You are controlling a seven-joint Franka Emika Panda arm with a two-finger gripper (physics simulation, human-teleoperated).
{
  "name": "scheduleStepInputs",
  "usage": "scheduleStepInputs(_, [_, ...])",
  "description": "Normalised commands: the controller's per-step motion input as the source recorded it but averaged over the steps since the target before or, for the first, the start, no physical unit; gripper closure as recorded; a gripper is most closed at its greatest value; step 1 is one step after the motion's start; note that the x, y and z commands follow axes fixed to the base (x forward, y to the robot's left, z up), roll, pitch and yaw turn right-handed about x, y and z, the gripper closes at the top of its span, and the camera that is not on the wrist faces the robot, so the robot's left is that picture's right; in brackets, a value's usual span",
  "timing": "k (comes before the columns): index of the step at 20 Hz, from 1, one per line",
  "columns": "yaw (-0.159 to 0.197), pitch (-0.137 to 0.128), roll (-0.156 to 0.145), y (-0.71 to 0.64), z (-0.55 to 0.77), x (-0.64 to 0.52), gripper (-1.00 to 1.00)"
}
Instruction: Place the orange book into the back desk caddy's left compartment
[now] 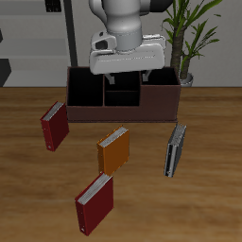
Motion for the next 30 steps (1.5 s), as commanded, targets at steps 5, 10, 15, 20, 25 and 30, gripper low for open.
scheduleStepInputs(5, [-0.092, -0.016, -0.002, -0.51, -0.08, 0.28, -1.0])
scheduleStepInputs(10, [-0.088, -0.054, -0.09, -0.58, -0.13, 0.24, -1.0])
scheduleStepInputs(15, [-0.11, -0.04, 0.0, -0.02, -0.3, 0.15, -1.0])
scheduleStepInputs(20, [-0.077, -0.011, 0.018, 0.13, -0.3, 0.11, -1.0])
scheduleStepInputs(25, [-0.048, -0.016, -0.016, 0.02, -0.19, 0.05, -1.0])
scheduleStepInputs(30, [-0.086, -0.005, -0.021, 0.03, -0.51, 0.06, -1.0])
